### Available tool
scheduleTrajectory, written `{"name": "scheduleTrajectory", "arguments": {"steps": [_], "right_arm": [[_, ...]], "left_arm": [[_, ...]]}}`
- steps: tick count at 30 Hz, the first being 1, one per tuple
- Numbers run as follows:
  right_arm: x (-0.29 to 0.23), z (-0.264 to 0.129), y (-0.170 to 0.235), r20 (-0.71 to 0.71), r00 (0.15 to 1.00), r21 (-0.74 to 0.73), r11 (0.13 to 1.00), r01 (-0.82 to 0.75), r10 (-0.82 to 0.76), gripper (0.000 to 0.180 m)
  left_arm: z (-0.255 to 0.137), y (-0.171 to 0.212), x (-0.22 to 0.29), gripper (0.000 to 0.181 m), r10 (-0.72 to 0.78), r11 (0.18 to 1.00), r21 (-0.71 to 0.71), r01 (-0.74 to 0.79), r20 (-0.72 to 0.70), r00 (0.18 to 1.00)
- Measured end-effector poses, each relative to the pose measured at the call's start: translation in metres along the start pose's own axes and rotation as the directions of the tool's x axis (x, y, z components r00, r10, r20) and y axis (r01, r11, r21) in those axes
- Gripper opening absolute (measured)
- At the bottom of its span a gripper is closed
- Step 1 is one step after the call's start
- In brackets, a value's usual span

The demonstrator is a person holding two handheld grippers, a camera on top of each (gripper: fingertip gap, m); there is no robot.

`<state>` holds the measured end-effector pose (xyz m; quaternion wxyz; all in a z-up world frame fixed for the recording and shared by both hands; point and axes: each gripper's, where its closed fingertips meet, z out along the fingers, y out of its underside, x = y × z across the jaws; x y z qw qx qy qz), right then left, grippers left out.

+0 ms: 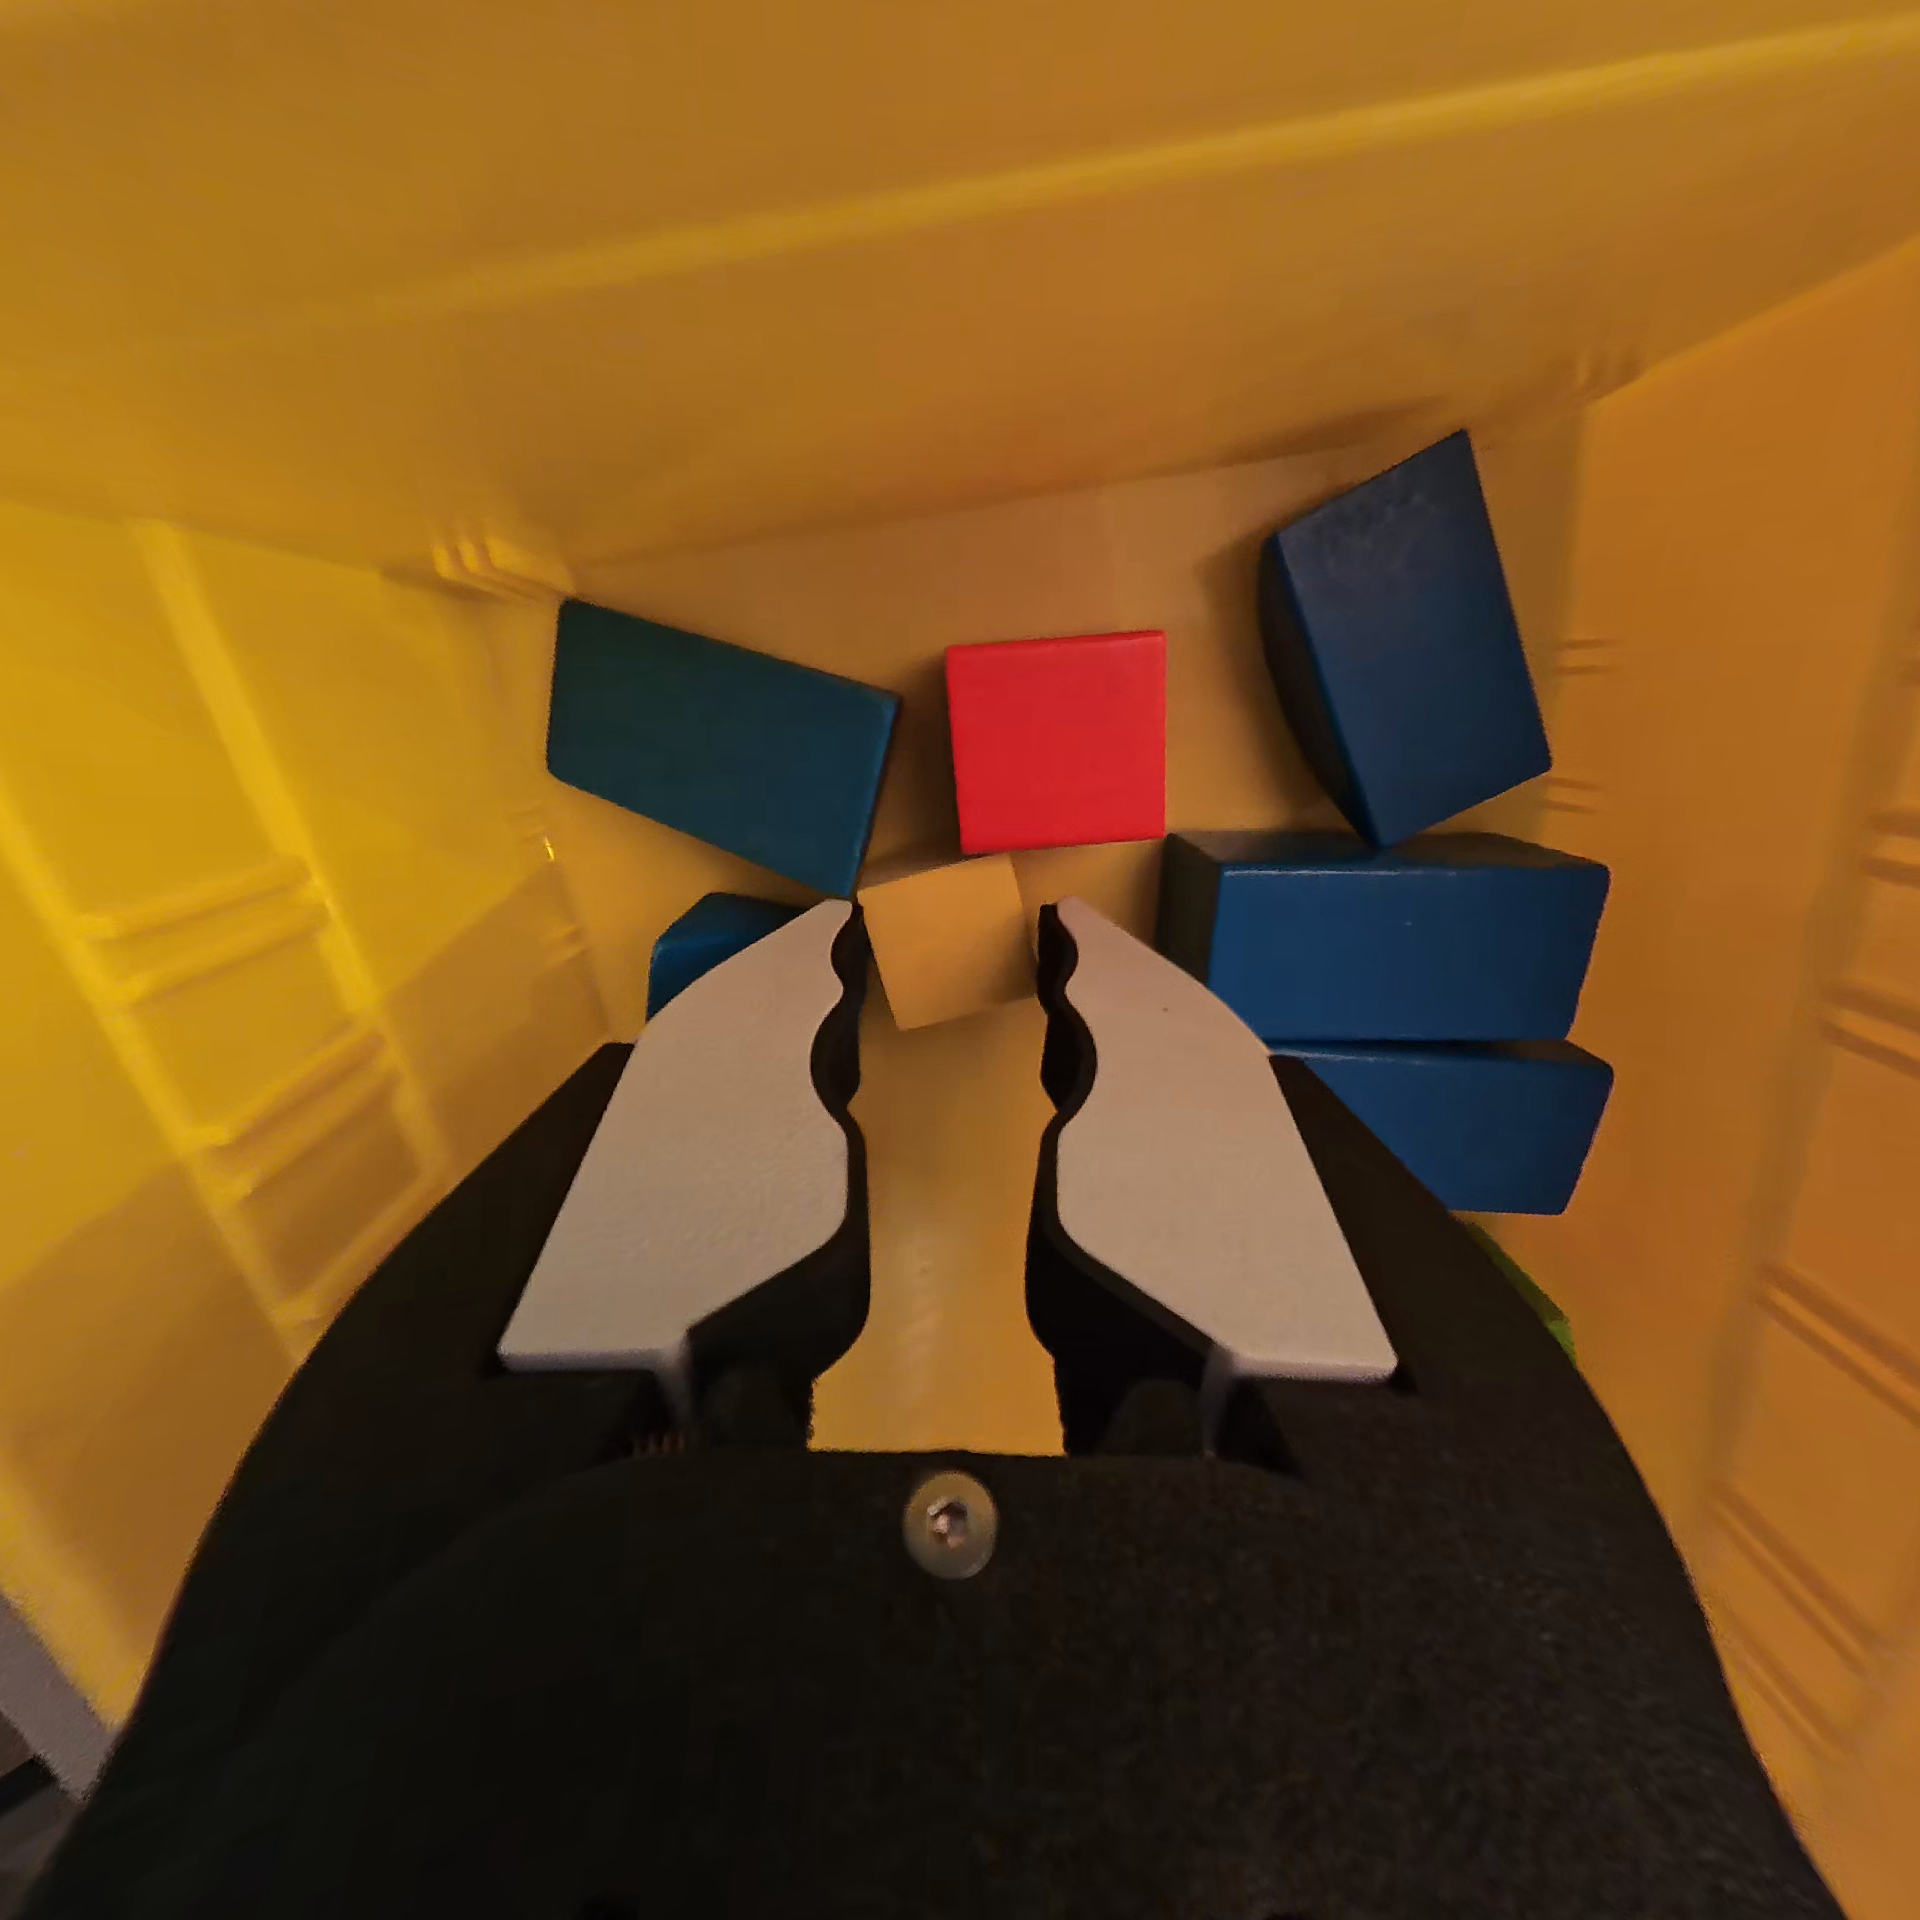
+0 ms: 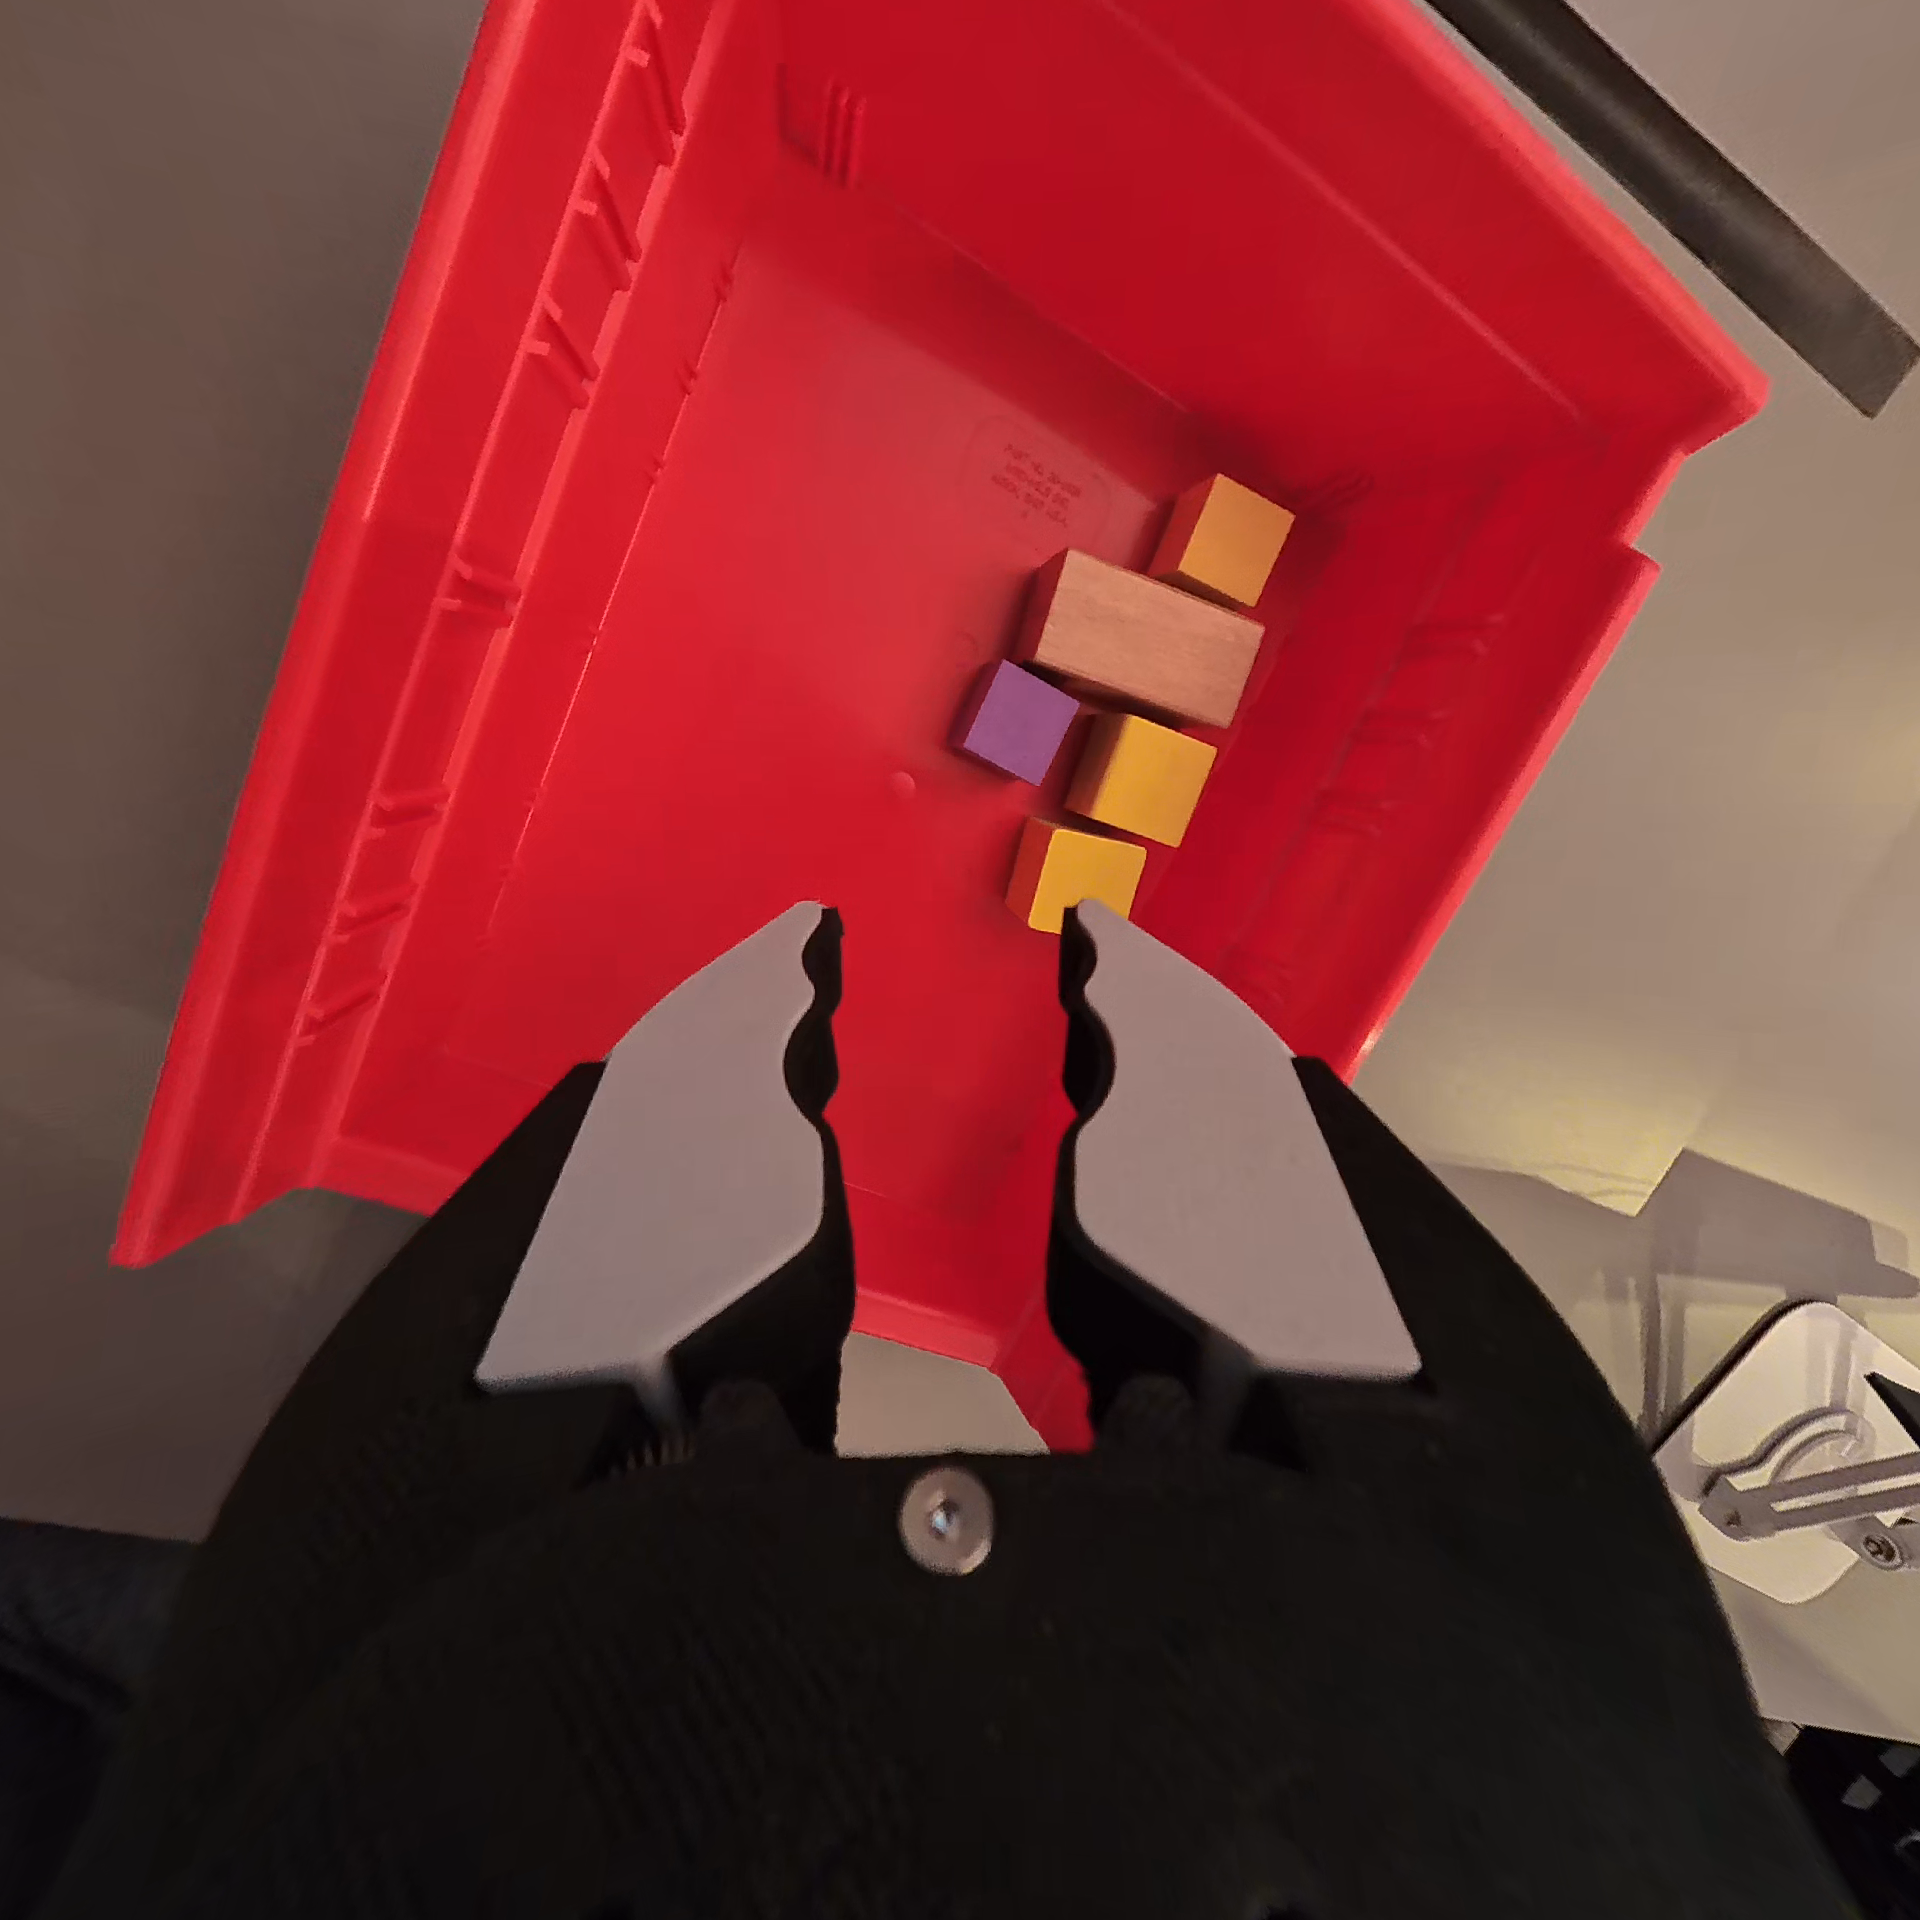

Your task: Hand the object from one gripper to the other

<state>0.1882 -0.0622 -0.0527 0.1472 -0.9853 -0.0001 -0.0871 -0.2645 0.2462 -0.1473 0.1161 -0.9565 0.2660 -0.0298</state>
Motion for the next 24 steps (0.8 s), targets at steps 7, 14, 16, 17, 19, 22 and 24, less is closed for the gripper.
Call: {"name": "scheduleTrajectory", "arguments": {"steps": [7,14,16,17,19,22,24], "right_arm": [[0.002,-0.009,-0.005,-0.025,1.0,0.039,0.999,-0.005,0.006,0.041],[-0.029,-0.06,-0.057,-0.008,0.996,0.37,0.925,0.088,-0.091,0.039],[-0.055,-0.087,-0.088,-0.036,0.979,0.55,0.814,0.187,-0.201,0.04],[-0.071,-0.104,-0.105,-0.09,0.958,0.651,0.712,0.263,-0.272,0.043],[-0.119,-0.136,-0.126,-0.186,0.892,0.806,0.454,0.378,-0.412,0.048],[-0.195,-0.171,-0.129,-0.286,0.784,0.909,0.105,0.405,-0.551,0.054],[-0.226,-0.182,-0.126,-0.367,0.746,0.91,-0.049,0.411,-0.556,0.054]], "left_arm": [[-0.036,-0.003,-0.003,0.03,0.054,0.996,0.068,-0.056,0.026,0.998],[-0.172,-0.02,0.069,0.03,0.28,0.841,0.533,-0.092,-0.283,0.917],[-0.218,-0.011,0.116,0.03,0.441,0.76,0.647,-0.061,-0.444,0.78],[-0.236,-0.002,0.138,0.03,0.516,0.733,0.678,-0.051,-0.506,0.691],[-0.262,0.017,0.175,0.029,0.626,0.704,0.709,-0.05,-0.586,0.514],[-0.284,0.037,0.214,0.029,0.684,0.702,0.712,-0.025,-0.664,0.303],[-0.292,0.045,0.232,0.029,0.68,0.721,0.693,-0.004,-0.706,0.197]]}}
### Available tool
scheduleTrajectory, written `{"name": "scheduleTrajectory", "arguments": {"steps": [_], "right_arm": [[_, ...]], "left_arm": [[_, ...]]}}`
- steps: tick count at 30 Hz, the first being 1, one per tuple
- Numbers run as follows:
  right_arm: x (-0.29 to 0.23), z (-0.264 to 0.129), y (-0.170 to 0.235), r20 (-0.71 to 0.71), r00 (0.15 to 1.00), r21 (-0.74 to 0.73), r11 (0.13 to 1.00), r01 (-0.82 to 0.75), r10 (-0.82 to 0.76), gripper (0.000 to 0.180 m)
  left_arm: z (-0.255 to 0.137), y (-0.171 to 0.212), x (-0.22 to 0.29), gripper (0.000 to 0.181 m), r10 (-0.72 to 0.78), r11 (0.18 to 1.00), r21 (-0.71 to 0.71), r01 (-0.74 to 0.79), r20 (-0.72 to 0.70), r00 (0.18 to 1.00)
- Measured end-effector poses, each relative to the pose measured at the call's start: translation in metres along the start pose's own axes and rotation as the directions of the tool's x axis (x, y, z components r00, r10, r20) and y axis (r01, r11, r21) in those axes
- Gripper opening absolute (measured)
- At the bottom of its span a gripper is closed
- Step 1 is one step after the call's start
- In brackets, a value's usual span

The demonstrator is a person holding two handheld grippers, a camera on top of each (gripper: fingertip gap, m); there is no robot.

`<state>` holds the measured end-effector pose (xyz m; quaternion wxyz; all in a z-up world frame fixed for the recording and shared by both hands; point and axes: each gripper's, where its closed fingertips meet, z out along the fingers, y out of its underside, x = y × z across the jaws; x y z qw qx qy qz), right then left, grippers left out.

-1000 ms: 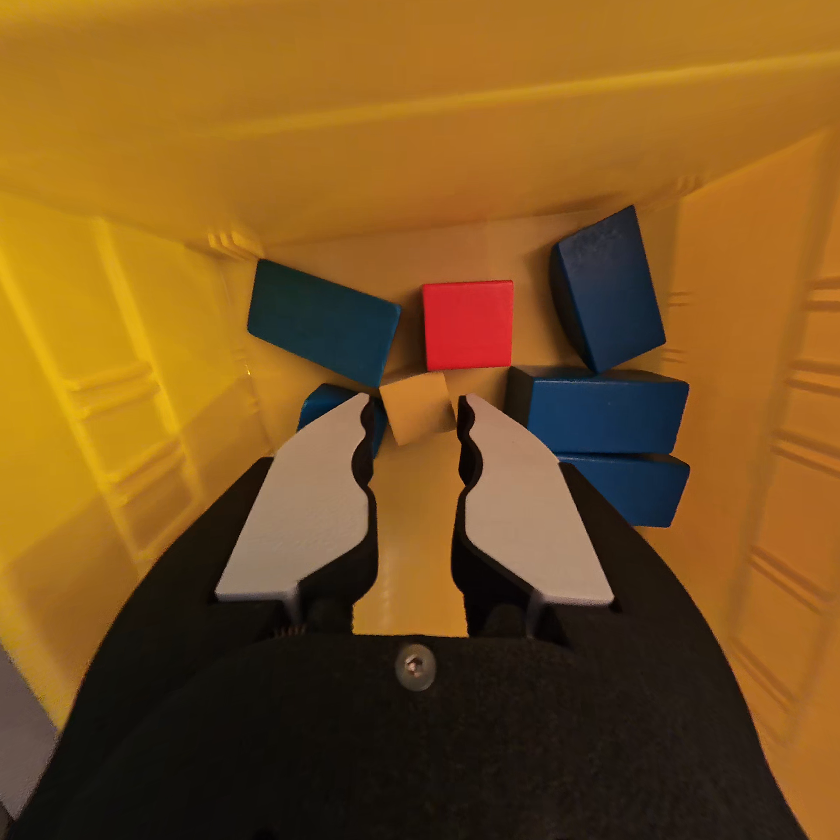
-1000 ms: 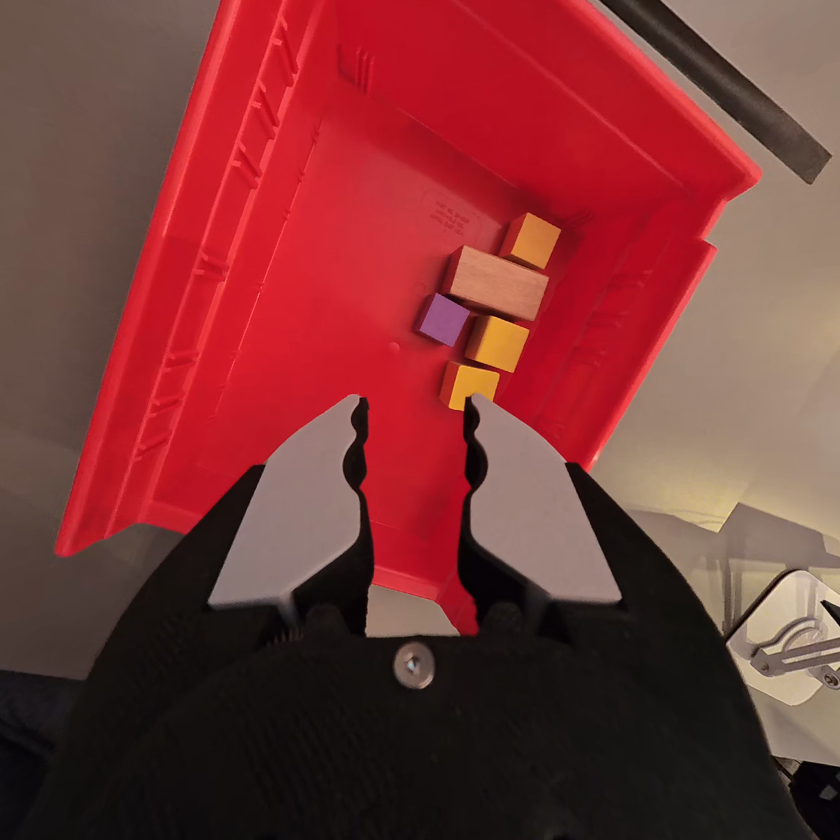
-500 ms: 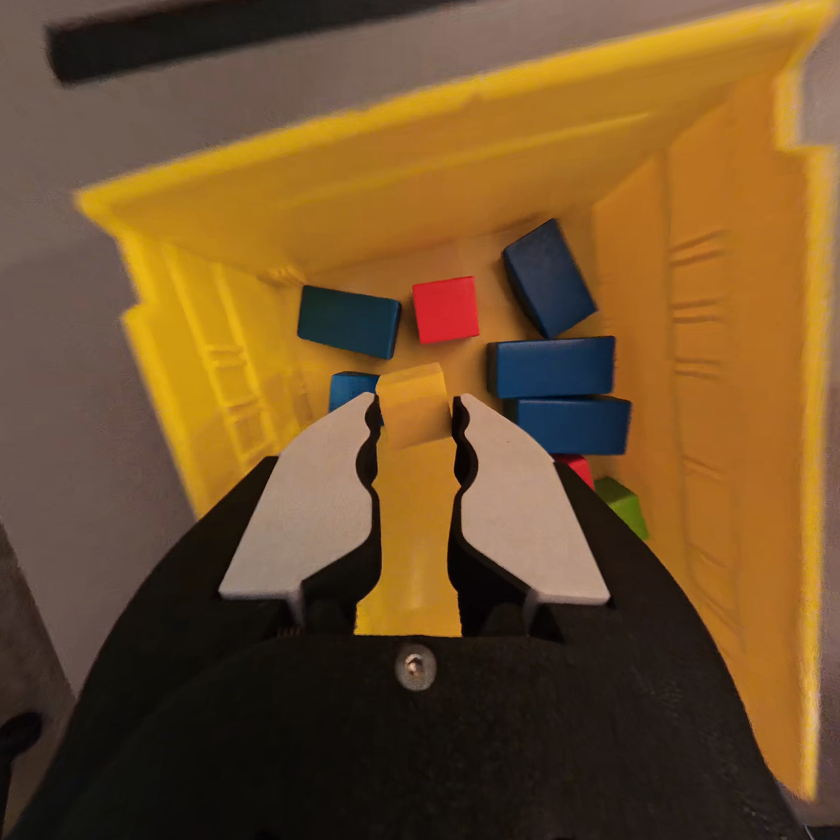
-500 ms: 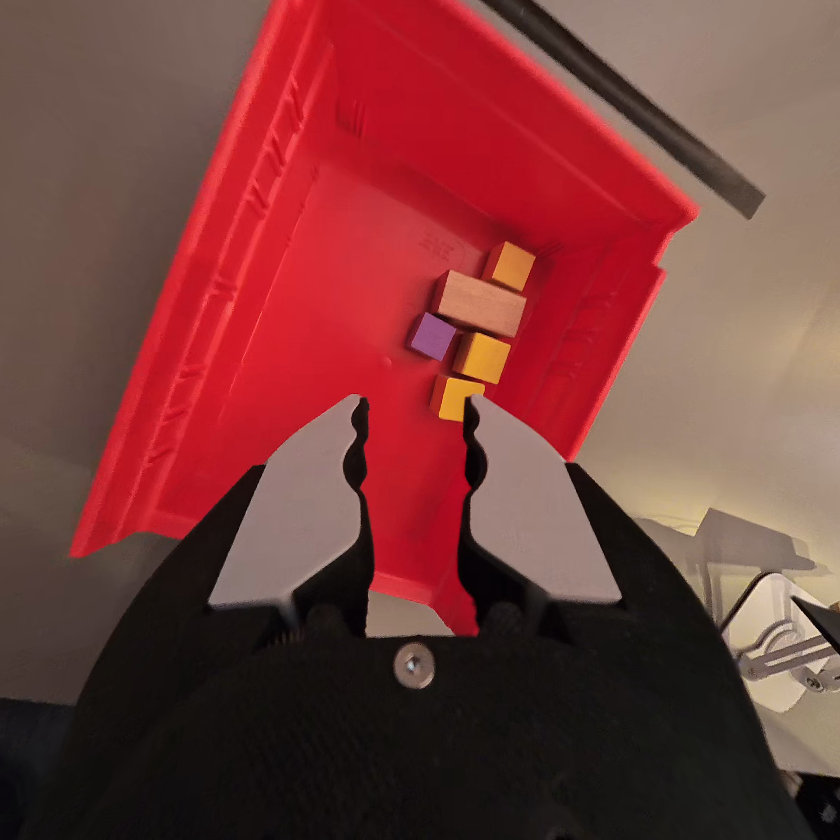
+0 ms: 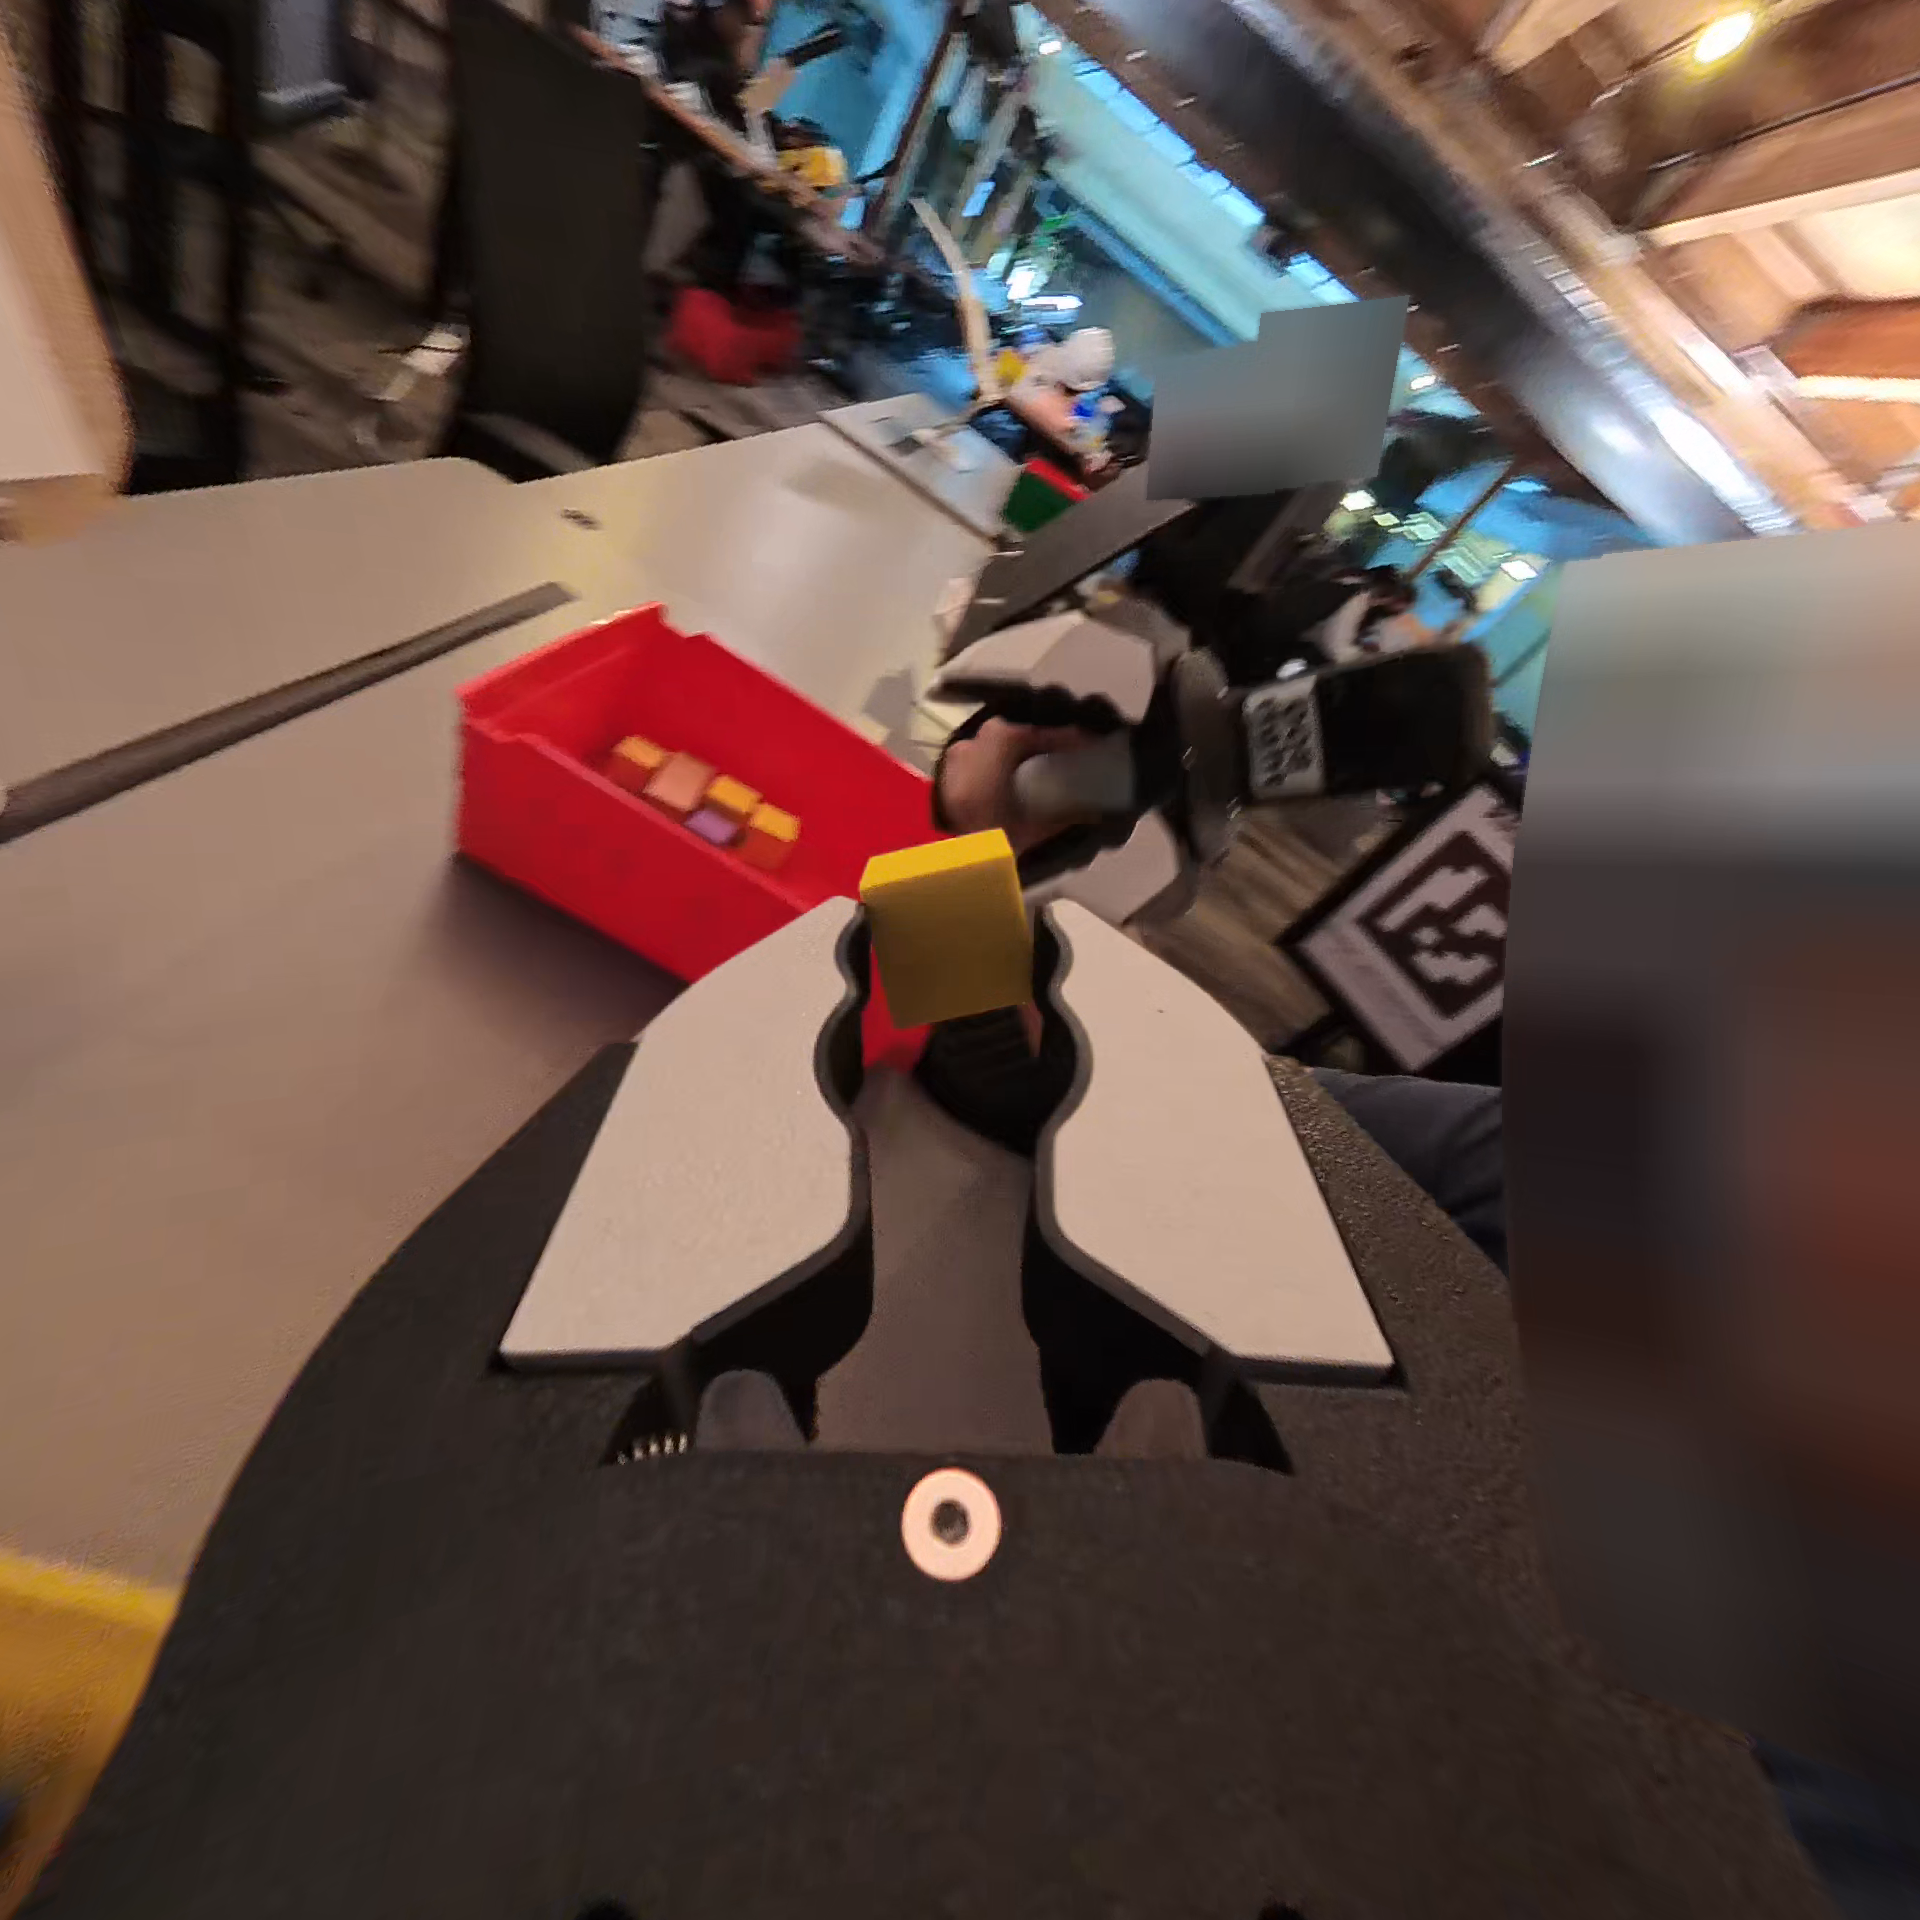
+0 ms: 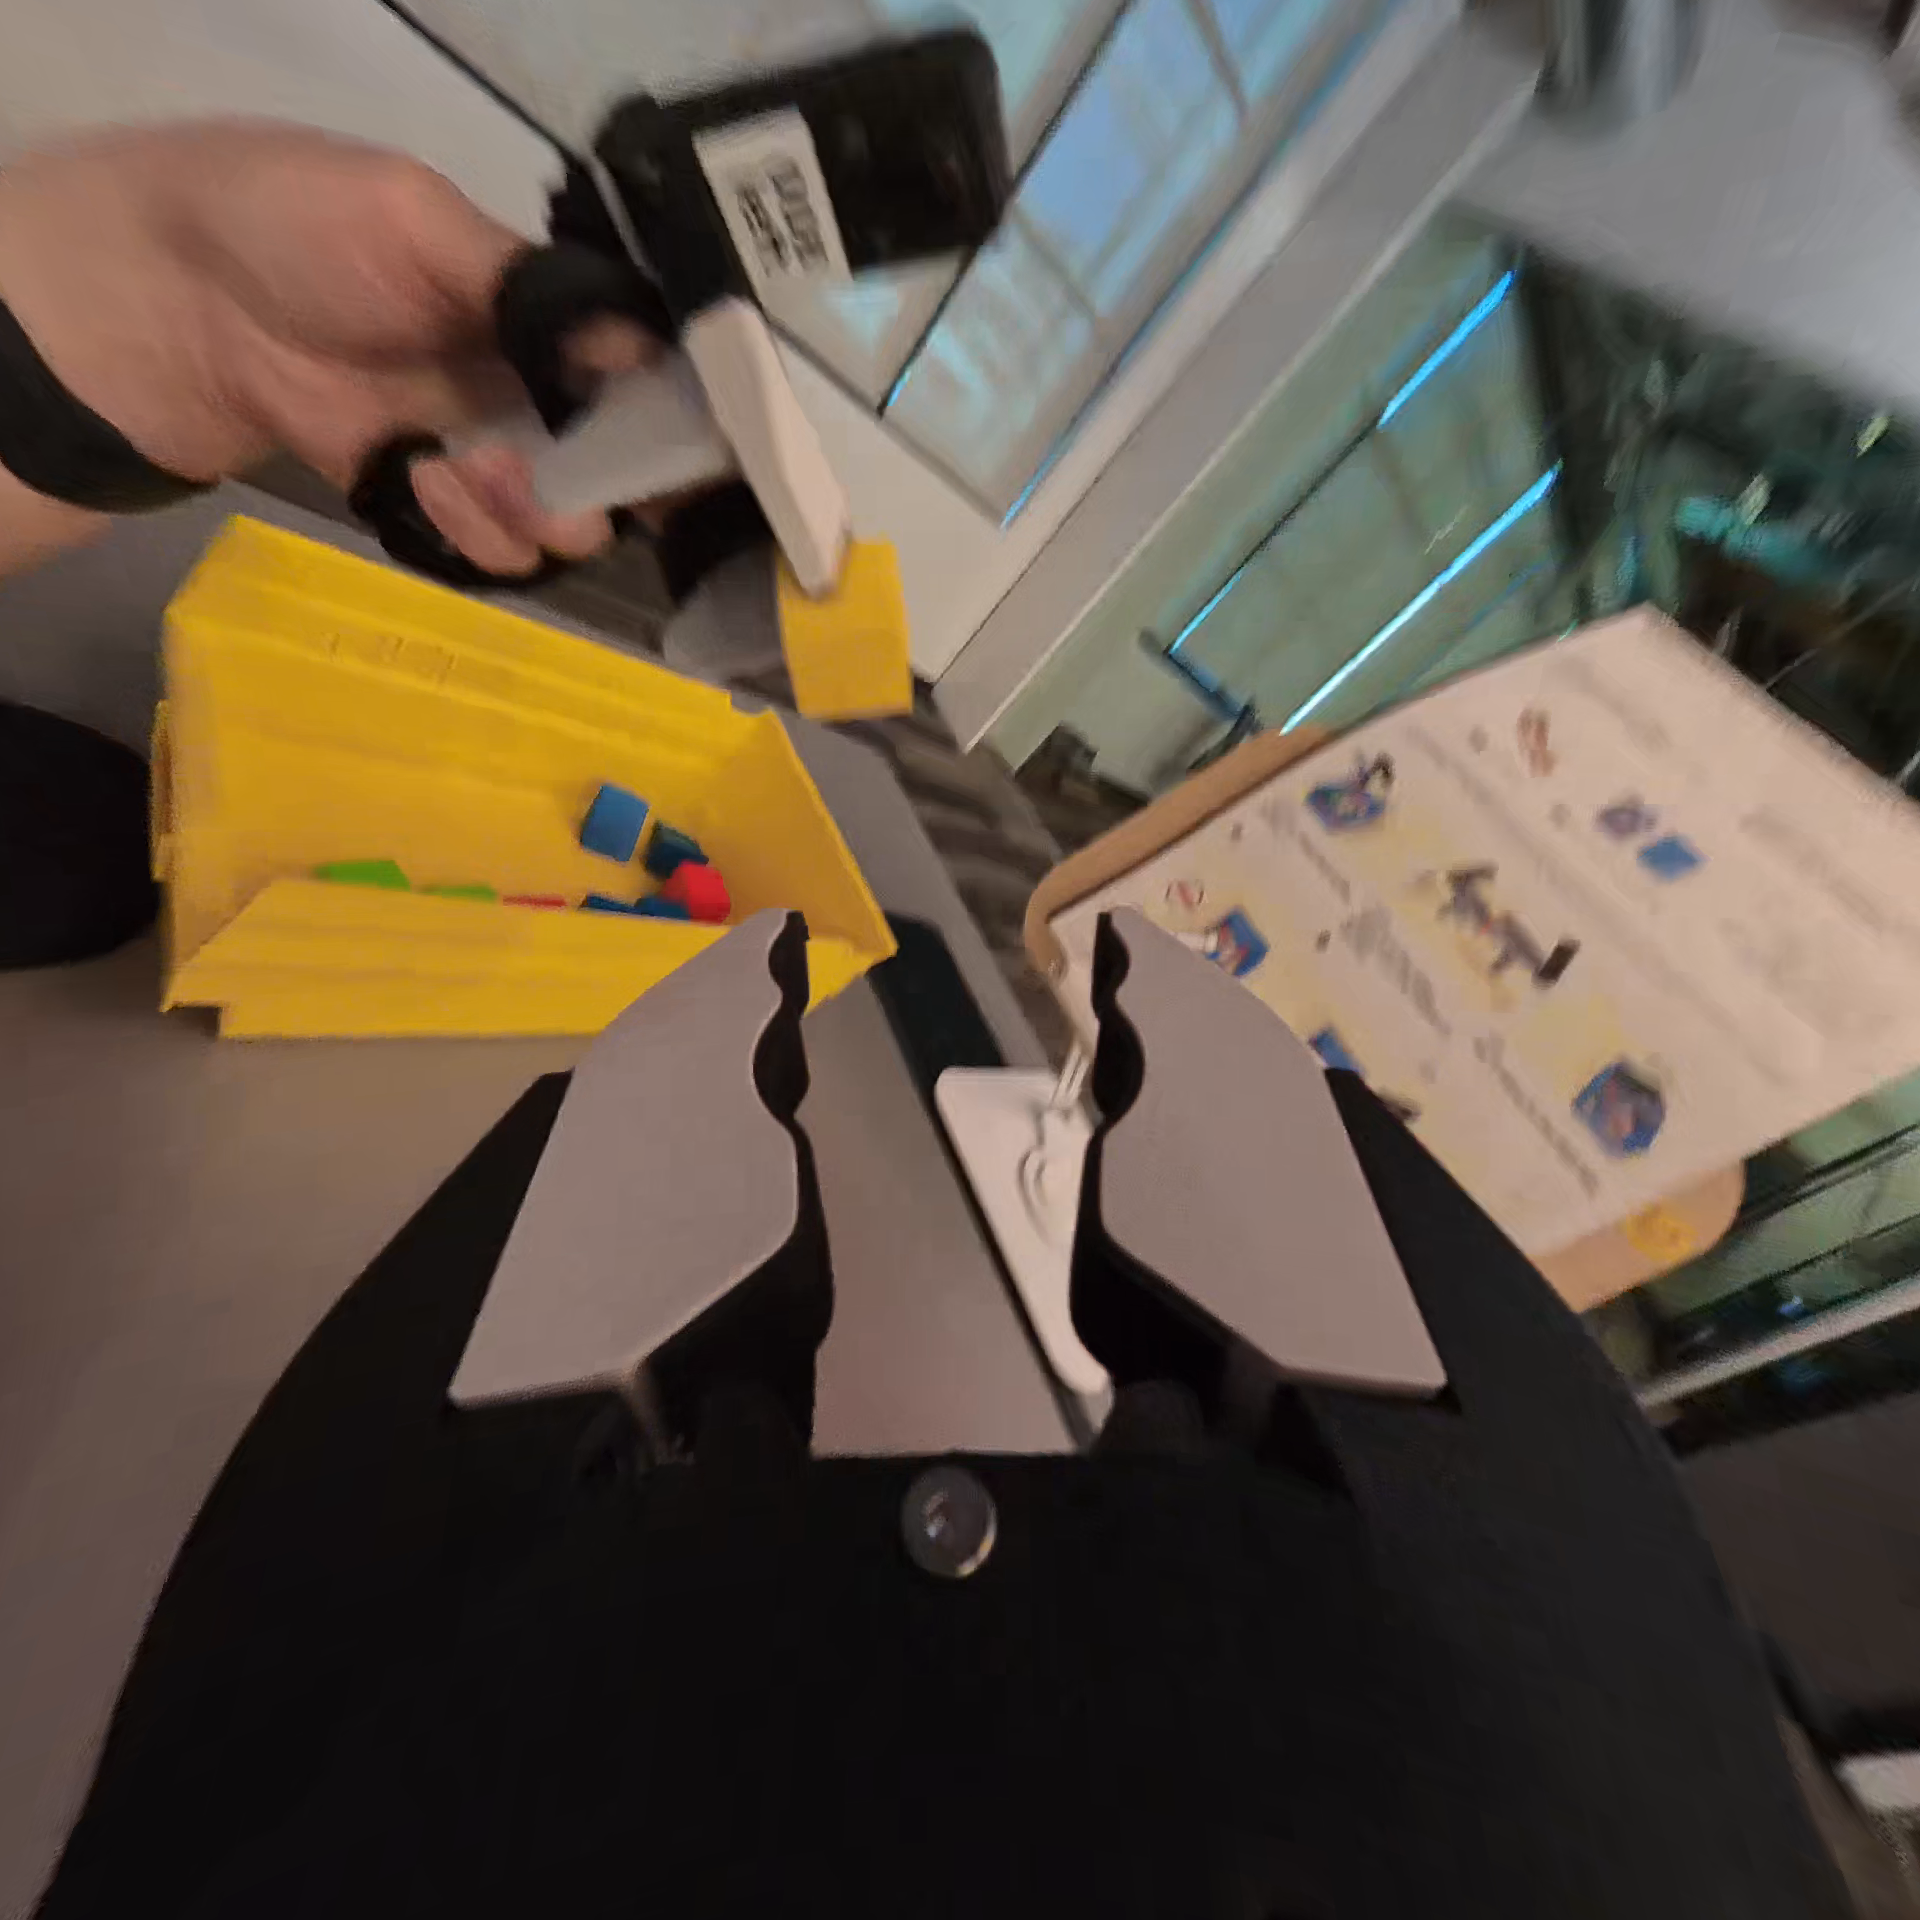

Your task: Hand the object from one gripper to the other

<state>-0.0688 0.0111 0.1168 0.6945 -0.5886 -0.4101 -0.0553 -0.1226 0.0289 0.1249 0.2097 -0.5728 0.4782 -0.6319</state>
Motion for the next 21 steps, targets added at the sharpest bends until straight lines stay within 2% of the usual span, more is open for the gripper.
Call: {"name": "scheduleTrajectory", "arguments": {"steps": [3,5,8,15,21], "right_arm": [[-0.016,0.008,-0.016,-0.052,0.994,0.081,0.992,0.097,-0.093,0.053],[-0.019,0.009,-0.023,-0.085,0.991,0.116,0.987,0.114,-0.104,0.051],[-0.024,0.006,-0.032,-0.085,0.992,0.167,0.98,0.108,-0.095,0.045],[-0.026,0.004,-0.034,-0.094,0.989,0.177,0.975,0.134,-0.119,0.03],[-0.025,-0.001,-0.037,-0.034,0.995,0.181,0.979,0.096,-0.091,0.028]], "left_arm": [[0.017,0.006,0.018,0.029,-0.045,0.999,-0.023,0.042,-0.136,0.99],[0.025,0.009,0.024,0.029,-0.058,0.998,-0.036,0.053,-0.175,0.983],[0.033,0.014,0.024,0.029,-0.058,0.997,-0.056,0.049,-0.178,0.982],[0.04,0.018,0.033,0.029,-0.067,0.996,-0.073,0.052,-0.227,0.972],[0.042,0.019,0.038,0.031,-0.004,0.997,-0.077,-0.014,-0.231,0.973]]}}
